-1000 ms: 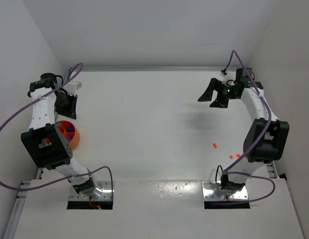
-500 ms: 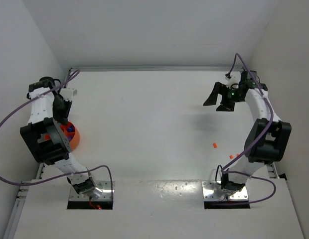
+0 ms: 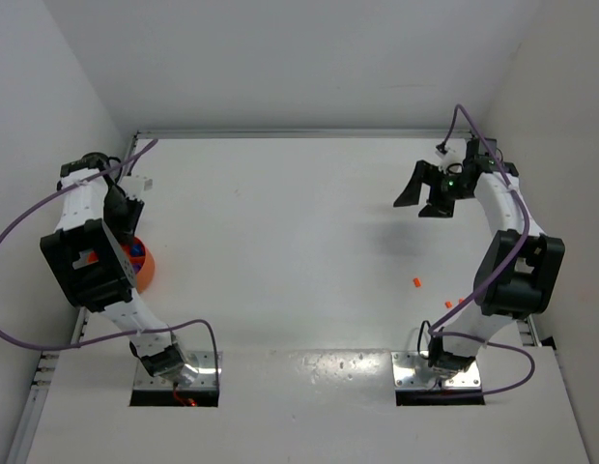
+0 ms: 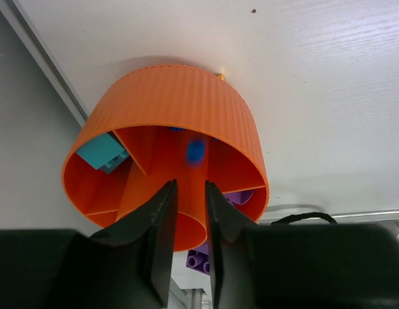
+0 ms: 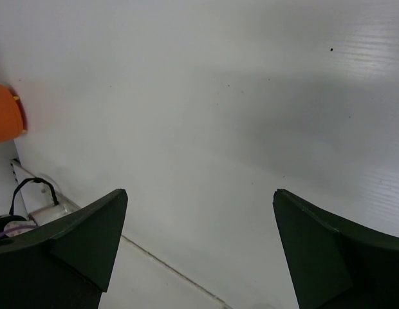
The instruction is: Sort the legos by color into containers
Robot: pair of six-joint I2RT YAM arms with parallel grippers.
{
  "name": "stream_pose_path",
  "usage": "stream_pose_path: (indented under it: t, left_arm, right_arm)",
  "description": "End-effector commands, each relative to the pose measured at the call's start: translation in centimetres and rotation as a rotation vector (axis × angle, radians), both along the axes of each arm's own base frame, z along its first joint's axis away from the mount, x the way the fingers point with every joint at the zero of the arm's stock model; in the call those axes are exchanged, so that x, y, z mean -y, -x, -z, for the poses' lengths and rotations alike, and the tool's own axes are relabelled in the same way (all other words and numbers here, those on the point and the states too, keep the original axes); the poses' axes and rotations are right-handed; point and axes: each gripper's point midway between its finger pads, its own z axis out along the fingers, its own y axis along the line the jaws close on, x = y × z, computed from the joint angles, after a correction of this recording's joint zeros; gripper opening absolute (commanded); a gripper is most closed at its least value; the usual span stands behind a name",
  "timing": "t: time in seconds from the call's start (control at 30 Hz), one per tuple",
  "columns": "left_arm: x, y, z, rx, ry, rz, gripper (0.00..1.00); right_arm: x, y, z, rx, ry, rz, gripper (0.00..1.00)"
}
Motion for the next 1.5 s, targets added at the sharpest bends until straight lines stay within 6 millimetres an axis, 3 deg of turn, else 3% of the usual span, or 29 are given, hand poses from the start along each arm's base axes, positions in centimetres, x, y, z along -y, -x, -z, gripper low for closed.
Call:
stream_pose_path:
  t: [0.0,0.17,0.27,0.37,0.47,0.53,0.57,0.63,0.67,0.77,0.8,0.9,1.03,1.13,1.27,1.33,1.47]
  left_arm:
    - [-0.3,-0.3,-0.1,0.015,0.004,-0.002,0.30]
    - [0.1,-0.8,-0.6,0.046,0.022,0.023,0.38]
    - [0.5,-1.8,-1.9,0.110,0.044,0.044,0.38]
    - [1.3,-4.1,-4.6,0.231,0.067,0.048,0.36]
    - [3.8,-7.8,-7.7,0.350,0.092,0.049,0.38]
    - [6.2,-9.6,-8.6,0.372,0.145,0.072,0.38]
    - [8.4,-11.5,-9.3,0.387,0.173,0.111,0.38]
    - [11.7,-12.7,-10.1,0.397,0.236,0.180,0.42]
    - [14.5,-13.6,-11.2,0.432,0.240,0.255,0.45]
    - [19.3,-15.3,-11.7,0.484,0.254,0.378,0.85]
    - [22.2,-15.5,-12.3,0.504,0.261,0.431,0.99]
    - [26.7,-17.1,-13.0,0.568,0.318,0.431,1.00]
    - [30.5,-19.7,-15.5,0.680,0.394,0.416,1.00]
    - [32.8,-20.7,-14.7,0.669,0.358,0.520,1.00]
    - [35.2,-19.4,-12.9,0.638,0.394,0.655,1.00]
    - [35.5,-19.6,-12.3,0.668,0.402,0.674,1.00]
    - [35.8,-18.9,-10.6,0.645,0.438,0.661,1.00]
  right_arm:
    - [0.3,0.0,-0.4,0.026,0.019,-0.006,0.95]
    - [0.2,0.2,-0.1,0.017,0.017,-0.007,0.95]
    - [0.3,0.2,-0.1,0.022,0.022,-0.014,0.95]
    - [0.7,0.6,0.3,0.025,0.057,-0.031,0.95]
    - [1.5,1.9,1.1,0.014,0.130,-0.073,0.95]
    - [2.3,2.6,1.7,0.006,0.194,-0.093,0.95]
    - [2.7,3.0,1.6,0.017,0.230,-0.128,0.94]
    - [4.0,3.5,1.7,0.011,0.294,-0.134,0.92]
    - [4.3,4.1,1.7,0.010,0.322,-0.163,0.92]
    - [6.4,4.8,1.9,-0.032,0.430,-0.167,0.92]
    - [7.9,6.0,2.3,-0.084,0.491,-0.171,0.92]
    - [11.1,7.9,2.2,-0.179,0.612,-0.183,0.89]
    - [15.3,9.3,1.3,-0.224,0.724,-0.148,0.89]
    - [17.4,11.1,0.4,-0.267,0.760,-0.166,0.89]
    - [18.7,13.3,0.3,-0.334,0.766,-0.252,0.82]
    - [16.9,15.0,-0.2,-0.342,0.669,-0.413,0.68]
    - [15.1,16.8,-0.7,-0.288,0.644,-0.582,0.55]
